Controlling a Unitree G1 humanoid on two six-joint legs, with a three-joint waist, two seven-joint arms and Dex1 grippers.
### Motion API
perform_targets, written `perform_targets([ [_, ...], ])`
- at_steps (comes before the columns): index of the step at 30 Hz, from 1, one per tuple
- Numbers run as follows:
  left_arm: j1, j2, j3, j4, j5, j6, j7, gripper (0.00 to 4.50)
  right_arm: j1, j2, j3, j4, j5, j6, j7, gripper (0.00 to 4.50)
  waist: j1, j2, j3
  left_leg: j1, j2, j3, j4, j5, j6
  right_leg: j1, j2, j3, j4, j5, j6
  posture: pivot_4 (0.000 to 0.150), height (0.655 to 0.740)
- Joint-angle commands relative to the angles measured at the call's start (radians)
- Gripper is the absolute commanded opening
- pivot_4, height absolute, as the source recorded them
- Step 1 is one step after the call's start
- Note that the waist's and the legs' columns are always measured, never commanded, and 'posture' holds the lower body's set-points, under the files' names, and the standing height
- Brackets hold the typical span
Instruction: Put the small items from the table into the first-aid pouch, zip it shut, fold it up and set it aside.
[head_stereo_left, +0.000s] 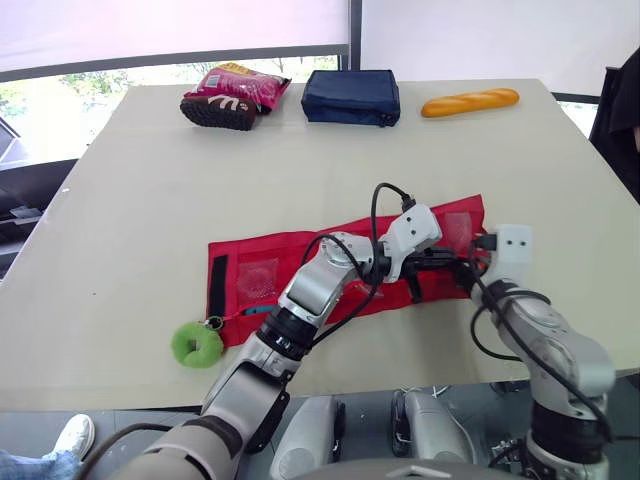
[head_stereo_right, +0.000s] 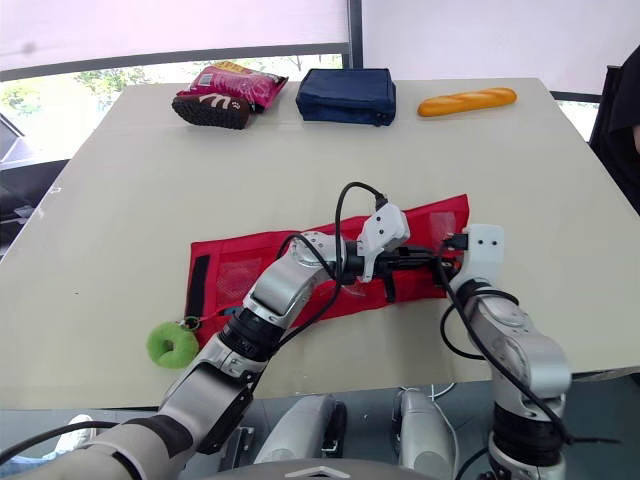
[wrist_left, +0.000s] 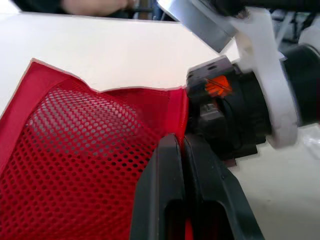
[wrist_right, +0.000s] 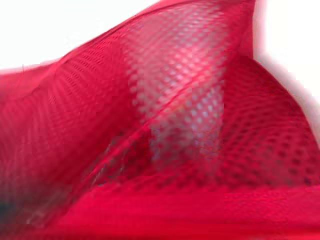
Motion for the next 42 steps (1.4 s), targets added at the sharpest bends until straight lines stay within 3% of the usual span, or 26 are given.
perform_targets([
  [1, -0.040, -0.001, 0.015, 0.083, 0.021, -0.071, 0.003, 0.00, 0.033, -0.072, -0.020, -0.164, 0.089, 0.049, 0.088, 3.20, -0.005, 0.000, 0.000, 0.000, 0.001, 0.000, 0.000, -0.001, 0.002, 0.000, 0.001, 0.000, 0.000, 0.000, 0.000, 0.150, 0.7397],
  [11, -0.084, -0.040, 0.008, 0.206, 0.031, -0.160, -0.013, 0.00, 0.116, -0.238, -0.093, -0.269, 0.221, 0.055, 0.244, 3.20, 0.000, 0.000, 0.000, 0.000, 0.002, 0.000, 0.000, -0.001, 0.002, 0.000, 0.001, -0.001, 0.000, 0.000, 0.000, 0.150, 0.7397],
  [18, -0.080, -0.062, -0.015, 0.222, 0.039, -0.226, -0.067, 0.00, 0.288, -0.358, -0.375, -0.269, 0.351, -0.105, 0.456, 3.20, 0.003, 0.000, 0.000, 0.000, 0.002, 0.000, 0.000, -0.002, 0.004, 0.002, 0.001, -0.002, -0.002, 0.000, 0.001, 0.150, 0.7397],
  [24, -0.080, -0.099, -0.037, 0.239, 0.041, -0.280, -0.112, 0.00, 0.353, -0.435, -0.463, -0.123, 0.263, -0.200, 0.467, 3.20, 0.004, 0.000, 0.000, 0.001, 0.002, 0.000, 0.000, -0.003, 0.005, 0.003, 0.000, -0.002, -0.002, -0.002, 0.004, 0.150, 0.7397],
  [26, -0.062, -0.107, -0.038, 0.194, 0.011, -0.259, -0.147, 0.65, 0.355, -0.434, -0.463, -0.091, 0.271, -0.190, 0.452, 3.24, 0.003, 0.000, 0.000, 0.000, 0.002, 0.000, 0.000, -0.003, 0.005, 0.003, 0.000, -0.002, -0.002, -0.001, 0.002, 0.150, 0.7397],
  [27, -0.050, -0.103, -0.037, 0.163, -0.005, -0.246, -0.164, 0.69, 0.352, -0.425, -0.466, -0.077, 0.283, -0.167, 0.432, 3.24, 0.003, 0.000, 0.000, 0.000, 0.002, 0.000, 0.000, -0.003, 0.005, 0.003, 0.000, -0.002, -0.002, 0.000, 0.001, 0.150, 0.7397],
  [30, -0.017, -0.073, -0.024, 0.072, -0.031, -0.213, -0.187, 1.74, 0.354, -0.415, -0.449, -0.041, 0.290, -0.146, 0.408, 3.24, 0.003, 0.000, 0.000, 0.000, 0.003, 0.000, 0.000, -0.003, 0.005, 0.003, -0.002, -0.001, -0.002, 0.000, 0.001, 0.150, 0.7397],
  [31, 0.004, -0.045, -0.010, 0.008, -0.059, -0.181, -0.207, 2.29, 0.353, -0.407, -0.433, -0.024, 0.297, -0.140, 0.406, 3.24, 0.003, 0.000, 0.000, 0.000, 0.003, 0.000, 0.000, -0.003, 0.005, 0.002, -0.003, -0.001, -0.002, 0.000, 0.001, 0.150, 0.7397],
  [34, 0.064, 0.059, 0.042, -0.184, -0.155, -0.088, -0.272, 2.99, 0.353, -0.420, -0.365, 0.022, 0.261, -0.129, 0.401, 3.24, -0.003, 0.001, 0.000, 0.001, 0.004, 0.000, 0.000, -0.003, 0.004, 0.003, -0.003, -0.001, -0.002, 0.000, 0.001, 0.150, 0.7397],
  [35, 0.079, 0.096, 0.067, -0.241, -0.192, -0.040, -0.279, 3.53, 0.348, -0.423, -0.349, 0.028, 0.261, -0.121, 0.398, 3.24, -0.003, 0.001, 0.000, 0.001, 0.005, 0.001, 0.000, -0.003, 0.004, 0.002, -0.002, 0.000, -0.002, 0.000, 0.000, 0.150, 0.7397],
  [36, 0.093, 0.142, 0.094, -0.296, -0.228, 0.006, -0.291, 3.62, 0.333, -0.419, -0.336, 0.039, 0.266, -0.112, 0.391, 3.24, -0.002, 0.002, 0.000, 0.001, 0.005, 0.001, 0.000, -0.003, 0.004, 0.002, -0.002, 0.000, -0.002, 0.000, 0.000, 0.150, 0.7397],
  [38, 0.119, 0.231, 0.141, -0.379, -0.290, 0.082, -0.310, 4.47, 0.305, -0.413, -0.311, 0.068, 0.269, -0.106, 0.380, 3.24, 0.000, 0.002, 0.000, 0.001, 0.006, 0.001, 0.000, -0.003, 0.004, 0.002, -0.001, -0.001, -0.002, 0.000, 0.000, 0.150, 0.7397],
  [40, 0.148, 0.336, 0.202, -0.438, -0.350, 0.151, -0.339, 4.47, 0.280, -0.405, -0.281, 0.108, 0.263, -0.114, 0.385, 3.24, 0.000, 0.002, 0.000, 0.001, 0.006, 0.001, 0.000, -0.002, 0.004, 0.002, -0.001, -0.001, -0.002, 0.000, 0.000, 0.150, 0.7397],
  [42, 0.174, 0.428, 0.249, -0.467, -0.390, 0.193, -0.363, 4.50, 0.265, -0.404, -0.260, 0.145, 0.256, -0.127, 0.396, 2.68, 0.003, 0.003, 0.000, 0.001, 0.006, 0.001, 0.000, -0.002, 0.004, 0.002, 0.001, -0.001, -0.002, 0.000, 0.000, 0.150, 0.7397],
])
